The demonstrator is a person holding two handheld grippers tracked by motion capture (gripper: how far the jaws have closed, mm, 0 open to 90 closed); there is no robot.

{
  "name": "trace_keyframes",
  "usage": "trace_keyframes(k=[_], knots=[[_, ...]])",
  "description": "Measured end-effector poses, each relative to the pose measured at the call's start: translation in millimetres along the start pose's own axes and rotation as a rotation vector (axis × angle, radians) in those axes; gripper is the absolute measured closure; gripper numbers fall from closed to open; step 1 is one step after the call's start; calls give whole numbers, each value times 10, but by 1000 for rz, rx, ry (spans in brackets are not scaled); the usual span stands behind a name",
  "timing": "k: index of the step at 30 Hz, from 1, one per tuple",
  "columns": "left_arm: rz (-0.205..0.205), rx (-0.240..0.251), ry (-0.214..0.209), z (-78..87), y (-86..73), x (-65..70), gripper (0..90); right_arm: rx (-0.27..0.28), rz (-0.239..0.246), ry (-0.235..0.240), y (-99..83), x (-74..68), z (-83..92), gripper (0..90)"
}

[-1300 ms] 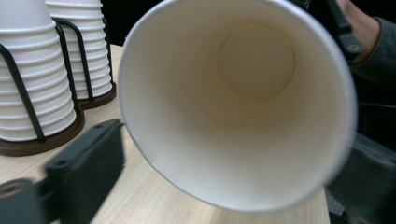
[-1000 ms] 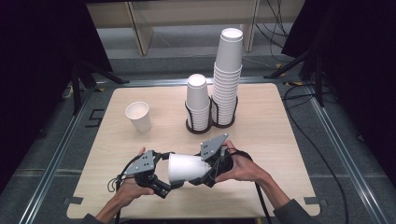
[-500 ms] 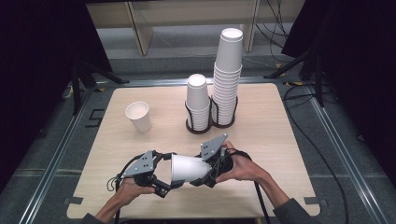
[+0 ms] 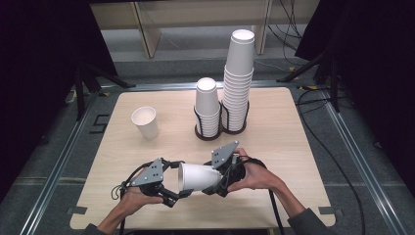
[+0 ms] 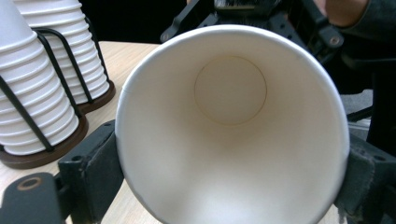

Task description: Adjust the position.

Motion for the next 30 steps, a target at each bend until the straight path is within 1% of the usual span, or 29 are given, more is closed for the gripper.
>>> trace_keyframes(k=[1,2,3,4,5,6,8,9,10,11,12,13,14,15,16,17,18,19,21,22,23,24,25,26,27,28,30], knots=[[-9,-11,4,6,0,-11,107,-18,5,-13,-1,-3,13,170],[-3,-19,-4,8,-1,-15,107,-51,14,-37,2,-14,30,167],[-5,-20,-5,-2,-7,-21,107,-84,35,-63,14,-24,49,166],[-24,-50,3,6,-14,-24,107,-94,45,-64,35,-45,61,161],[-28,-51,6,-10,-21,-19,107,-103,39,-63,57,-75,63,161],[-40,-79,11,-4,-29,-16,107,-127,43,-80,74,-87,63,161],[-72,-110,22,-25,-41,-5,107,-172,69,-121,98,-91,41,167],[-68,-112,25,-37,-40,10,108,-192,71,-134,105,-99,23,168],[-73,-123,25,-45,-40,28,107,-207,77,-137,106,-104,7,167],[-99,-147,29,-49,-39,39,107,-223,68,-147,109,-122,-9,167],[-101,-148,35,-57,-37,50,108,-241,71,-152,109,-126,-36,167],[-124,-172,39,-52,-29,52,107,-253,76,-154,108,-131,-56,167],[-129,-178,43,-57,-23,64,107,-272,82,-156,110,-138,-87,167],[-130,-184,37,-57,-17,71,107,-285,92,-167,115,-137,-111,167],[-135,-186,41,-61,-11,77,107,-290,93,-162,118,-142,-133,166],[-138,-193,41,-59,-6,84,107,-305,107,-171,120,-137,-159,167],[-139,-194,42,-61,-5,86,107,-310,147,-175,136,-122,-173,168],[-146,-200,39,-54,0,81,107,-313,127,-172,133,-136,-193,168],[-151,-204,40,-51,5,78,106,-324,130,-173,133,-136,-226,169],[-156,-206,36,-51,9,79,106,-333,151,-175,140,-123,-236,169],[-153,-205,32,-54,11,85,106,-333,154,-166,141,-118,-262,174],[-161,-214,27,-54,12,85,105,-335,158,-177,148,-104,-277,180],[-154,-209,31,-65,11,96,105,-334,160,-183,157,-97,-286,184],[-155,-210,28,-67,12,99,104,-322,154,-167,163,-96,-315,185],[-154,-209,28,-69,11,104,104,-325,154,-153,159,-93,-339,189],[-152,-204,28,-73,10,108,102,-327,158,-152,159,-93,-347,197],[-155,-208,29,-66,11,101,97,-326,166,-164,159,-85,-353,212]])
Point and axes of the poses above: each handheld gripper's, and its own axes: z roughly backward along the jaws, y roughly out of its top, x roughly to its right, the point moved 4 cm from there along -z, roughly forward along the jaws, and after that the axes turned 10 degrees about y, right-handed, at the moved point
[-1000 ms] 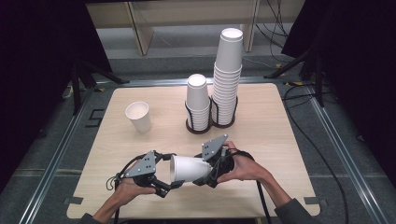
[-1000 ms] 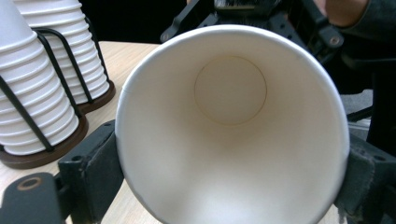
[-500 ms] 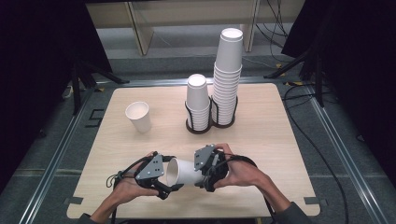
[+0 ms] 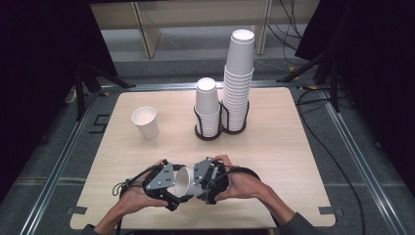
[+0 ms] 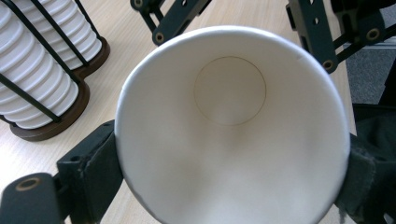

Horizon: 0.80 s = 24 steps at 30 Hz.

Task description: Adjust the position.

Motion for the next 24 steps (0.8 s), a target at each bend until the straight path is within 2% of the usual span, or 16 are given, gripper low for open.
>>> trace_keyframes(k=[1,2,5,6,7,10,12,16,17,18,19,24], knots=[[0,5,3,8,-2,-20,92,13,9,8,2,4,-6,213],[41,41,-4,10,0,-28,82,23,-26,15,-9,-8,-2,213],[120,115,-10,32,-2,-101,57,117,-63,41,-2,-2,59,215],[158,151,-13,31,3,-115,52,137,-72,50,-4,3,77,215],[184,164,-6,48,4,-130,51,161,-80,51,-15,19,99,215],[285,263,-20,50,13,-172,54,243,-106,59,-61,65,155,215],[326,283,-12,61,7,-186,56,289,-121,70,-90,82,173,215],[408,366,-13,60,4,-199,55,370,-150,87,-106,108,204,215],[426,379,-7,57,8,-195,53,387,-158,92,-101,110,210,215],[417,382,-2,57,10,-193,53,396,-172,87,-100,109,221,215],[420,400,2,57,22,-186,52,410,-157,86,-89,118,224,215],[427,420,32,90,60,-179,49,457,-165,93,-65,116,246,215]])
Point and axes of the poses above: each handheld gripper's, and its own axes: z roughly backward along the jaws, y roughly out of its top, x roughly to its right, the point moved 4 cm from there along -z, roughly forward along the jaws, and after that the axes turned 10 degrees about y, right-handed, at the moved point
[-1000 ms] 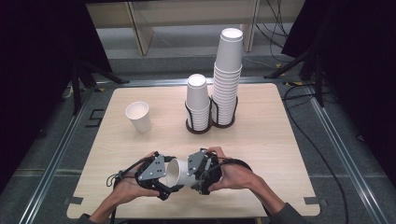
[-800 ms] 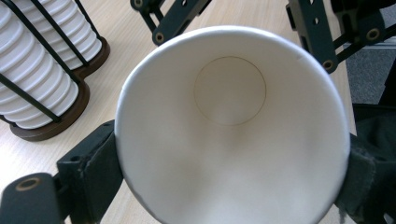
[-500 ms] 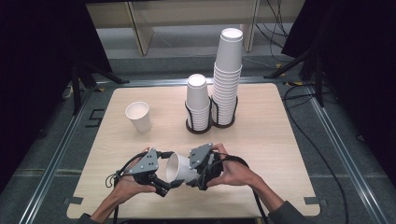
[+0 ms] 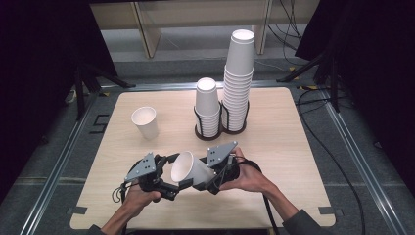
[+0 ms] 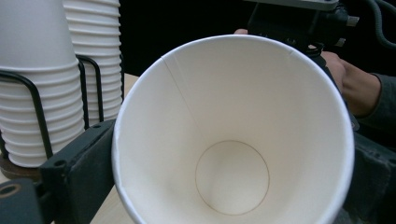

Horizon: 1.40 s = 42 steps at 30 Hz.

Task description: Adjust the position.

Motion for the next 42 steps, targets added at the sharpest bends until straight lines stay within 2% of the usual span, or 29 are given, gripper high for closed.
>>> trace_keyframes(k=[1,4,6,8,10,12,14,16,18,21,23,25,27,29,31,32,33,35,36,39,40,42], knots=[[4,3,1,-6,2,5,48,6,17,-8,8,12,4,214],[7,1,6,-11,1,8,47,15,17,-8,9,14,-4,214],[0,2,13,-13,2,8,47,20,-16,-3,-2,1,-15,214],[-3,3,17,-15,3,11,47,24,-25,0,-5,0,-26,213],[-6,9,19,-18,9,13,47,30,3,-3,-1,19,-42,213],[-2,8,25,-15,12,16,50,37,-1,-3,-2,22,-51,213],[5,17,26,-11,21,14,55,42,-27,1,-4,8,-57,213],[-9,19,28,-4,26,13,65,50,-16,6,1,15,-63,213],[-34,18,31,-5,36,27,77,50,-28,4,-3,10,-65,212],[-43,15,33,-5,42,36,88,52,-2,-2,-9,26,-81,210],[-47,13,34,-4,43,35,93,56,-4,-2,-10,29,-89,207],[-51,5,40,-2,43,30,96,56,-26,4,-15,23,-103,201],[-62,0,55,3,50,17,97,54,-27,-7,-25,42,-104,193],[-61,7,69,7,61,-11,97,55,-61,-20,-48,58,-104,174],[-60,-3,109,38,76,-70,97,31,-56,-42,-80,85,-96,172],[-67,-7,130,50,82,-104,97,17,-97,-55,-116,75,-88,173],[-70,-12,154,60,85,-138,96,10,-70,-71,-136,111,-80,174],[-87,-39,205,86,84,-218,95,-9,-126,-88,-195,111,-56,183],[-112,-36,231,86,90,-266,95,-12,-96,-101,-212,144,-43,190],[-135,-67,312,96,89,-382,95,-34,-114,-125,-264,138,-4,202],[-155,-77,334,94,92,-422,95,-48,-105,-139,-274,133,14,203],[-164,-84,359,72,90,-482,95,-61,-121,-153,-300,104,46,204]])
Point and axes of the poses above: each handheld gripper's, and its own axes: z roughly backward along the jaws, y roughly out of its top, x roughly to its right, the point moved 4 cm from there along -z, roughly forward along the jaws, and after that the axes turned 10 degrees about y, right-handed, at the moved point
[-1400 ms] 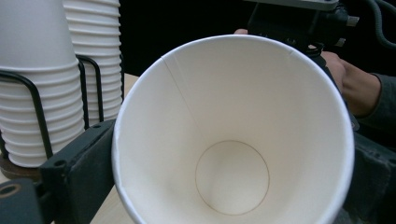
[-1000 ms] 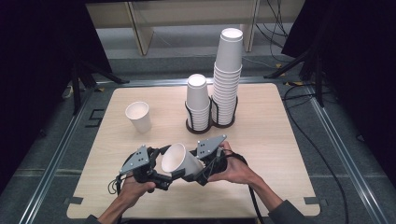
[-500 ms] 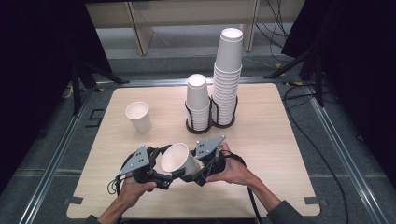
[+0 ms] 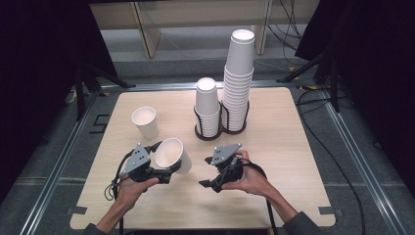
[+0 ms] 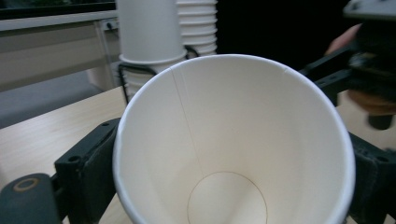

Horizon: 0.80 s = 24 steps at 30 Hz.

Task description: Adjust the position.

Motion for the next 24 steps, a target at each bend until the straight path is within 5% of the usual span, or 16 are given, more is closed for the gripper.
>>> trace_keyframes(k=[4,8,24], knots=[[-27,-50,56,-110,-42,-71,94,0,-33,-57,-64,-16,87,206],[-5,-85,98,-245,-83,-162,93,-4,-57,-83,-157,-38,153,207],[-7,-137,159,-544,-107,-377,92,-41,-91,-132,-419,-200,262,207]])
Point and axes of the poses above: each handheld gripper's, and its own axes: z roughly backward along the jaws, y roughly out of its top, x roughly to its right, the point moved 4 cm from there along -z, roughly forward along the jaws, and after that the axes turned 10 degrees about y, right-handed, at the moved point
